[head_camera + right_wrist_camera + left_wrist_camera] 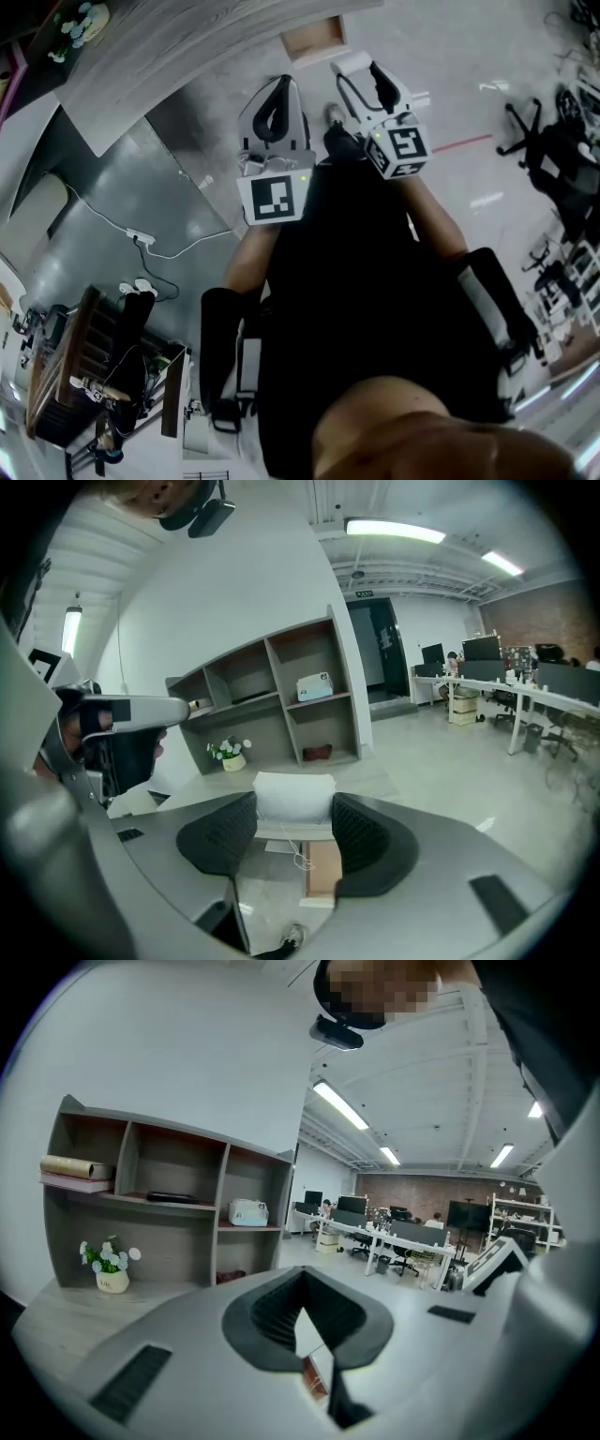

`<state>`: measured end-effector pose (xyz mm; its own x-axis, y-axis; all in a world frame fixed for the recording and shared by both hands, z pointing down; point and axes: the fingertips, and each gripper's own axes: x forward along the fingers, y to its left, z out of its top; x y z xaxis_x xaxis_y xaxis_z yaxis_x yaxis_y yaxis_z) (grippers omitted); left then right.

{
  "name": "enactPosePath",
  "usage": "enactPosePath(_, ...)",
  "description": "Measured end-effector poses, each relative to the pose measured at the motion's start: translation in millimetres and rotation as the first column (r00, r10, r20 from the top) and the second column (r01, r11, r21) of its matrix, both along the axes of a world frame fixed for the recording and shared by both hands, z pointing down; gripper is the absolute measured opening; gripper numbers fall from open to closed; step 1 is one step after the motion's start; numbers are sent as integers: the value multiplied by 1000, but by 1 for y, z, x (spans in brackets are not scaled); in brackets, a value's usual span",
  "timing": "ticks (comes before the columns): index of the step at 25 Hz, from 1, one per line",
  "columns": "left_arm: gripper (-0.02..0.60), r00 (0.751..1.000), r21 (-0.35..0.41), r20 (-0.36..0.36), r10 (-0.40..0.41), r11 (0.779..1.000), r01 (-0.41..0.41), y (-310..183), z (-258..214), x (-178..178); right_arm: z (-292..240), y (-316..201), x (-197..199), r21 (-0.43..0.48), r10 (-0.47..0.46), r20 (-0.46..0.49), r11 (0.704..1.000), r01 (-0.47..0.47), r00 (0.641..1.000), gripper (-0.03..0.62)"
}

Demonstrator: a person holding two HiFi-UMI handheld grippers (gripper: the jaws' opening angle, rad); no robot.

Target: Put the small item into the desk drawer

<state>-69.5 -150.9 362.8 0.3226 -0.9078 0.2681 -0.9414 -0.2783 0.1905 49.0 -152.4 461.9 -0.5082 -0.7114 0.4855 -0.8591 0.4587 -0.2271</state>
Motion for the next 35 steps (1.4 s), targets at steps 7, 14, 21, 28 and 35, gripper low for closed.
enactPosePath(7,-5,1000,-23,-8,-9,1000,9,-3,8,-7,55,-12,-2,-84,-2,-47,996,-2,999,250)
enactPosePath(14,-5,1000,-37,-12,-14,999,14,-7,15,-12,107,-17,-6,-157,-30,-126,988,10,992,250)
enactPosePath(21,-5,1000,-57,-8,-15,998,14,-6,26,-17,155,-19,-9,-210,-66,-197,977,23,978,250)
enactPosePath(28,-5,1000,-71,-18,-4,997,3,-7,32,-12,196,-16,-4,-270,-94,-250,963,24,964,250)
enactPosePath(35,-5,1000,-88,-16,0,996,-1,-6,41,-15,239,-14,-5,-329,-111,-291,944,10,950,250)
